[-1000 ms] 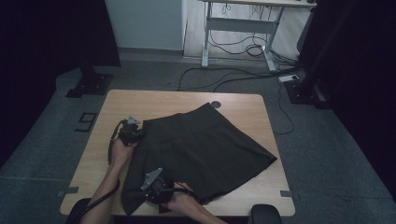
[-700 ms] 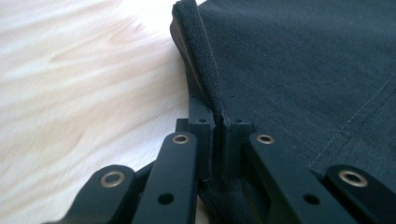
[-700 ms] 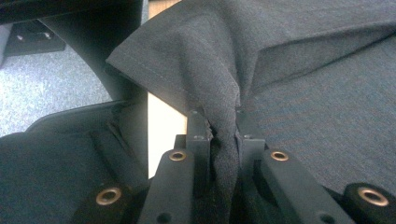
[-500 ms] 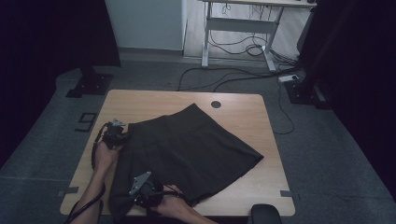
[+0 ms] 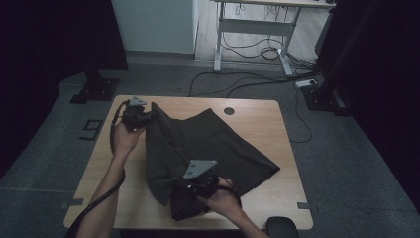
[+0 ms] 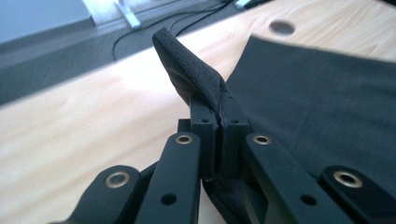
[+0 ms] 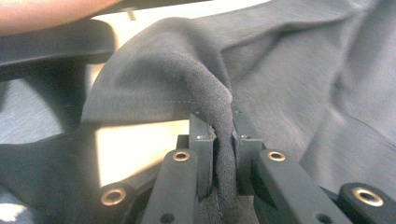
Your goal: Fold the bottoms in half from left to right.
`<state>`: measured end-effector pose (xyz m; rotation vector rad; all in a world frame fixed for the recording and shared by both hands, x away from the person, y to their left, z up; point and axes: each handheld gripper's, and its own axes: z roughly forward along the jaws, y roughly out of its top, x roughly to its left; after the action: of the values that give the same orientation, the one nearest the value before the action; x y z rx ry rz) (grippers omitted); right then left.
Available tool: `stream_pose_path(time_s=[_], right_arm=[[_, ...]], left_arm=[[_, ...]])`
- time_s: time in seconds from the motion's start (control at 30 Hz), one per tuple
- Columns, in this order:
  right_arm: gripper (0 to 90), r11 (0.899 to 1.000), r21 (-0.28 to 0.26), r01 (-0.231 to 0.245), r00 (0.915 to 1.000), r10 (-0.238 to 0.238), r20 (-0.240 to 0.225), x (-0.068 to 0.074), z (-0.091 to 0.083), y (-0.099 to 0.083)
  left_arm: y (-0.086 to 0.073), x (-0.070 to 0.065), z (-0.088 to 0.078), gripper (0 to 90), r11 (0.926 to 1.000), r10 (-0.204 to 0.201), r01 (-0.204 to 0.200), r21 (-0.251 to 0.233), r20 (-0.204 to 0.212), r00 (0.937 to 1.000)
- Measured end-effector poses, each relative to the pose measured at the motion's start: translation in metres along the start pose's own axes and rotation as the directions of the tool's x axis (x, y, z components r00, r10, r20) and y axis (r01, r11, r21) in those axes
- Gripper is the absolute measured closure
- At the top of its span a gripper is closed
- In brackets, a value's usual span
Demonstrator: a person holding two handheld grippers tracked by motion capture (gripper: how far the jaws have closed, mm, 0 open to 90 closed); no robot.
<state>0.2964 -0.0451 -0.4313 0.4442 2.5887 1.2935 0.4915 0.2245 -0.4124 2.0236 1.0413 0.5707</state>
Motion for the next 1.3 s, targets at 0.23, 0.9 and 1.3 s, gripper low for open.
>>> stream_pose_path(time_s=[0.23,0.9,1.3], right_arm=[[81.8,0.992,-0.058,-0.108,0.9847,0.115,0.131,-0.040,-0.055,-0.029],[81.3,0.957,-0.035,-0.289,0.8940,0.283,0.348,-0.103,-0.100,-0.106],[52.8,0.916,0.053,-0.397,0.8511,0.346,0.395,-0.127,-0.083,-0.149]], left_arm=[[0.042,-0.030,0.033,86.4,0.9989,0.037,-0.036,-0.028,0.033,0.9988],[0.073,-0.094,0.154,85.4,0.9976,0.068,-0.067,-0.013,0.078,0.9946],[0.055,-0.090,0.171,39.1,0.9988,0.047,-0.047,0.016,0.010,0.9989]])
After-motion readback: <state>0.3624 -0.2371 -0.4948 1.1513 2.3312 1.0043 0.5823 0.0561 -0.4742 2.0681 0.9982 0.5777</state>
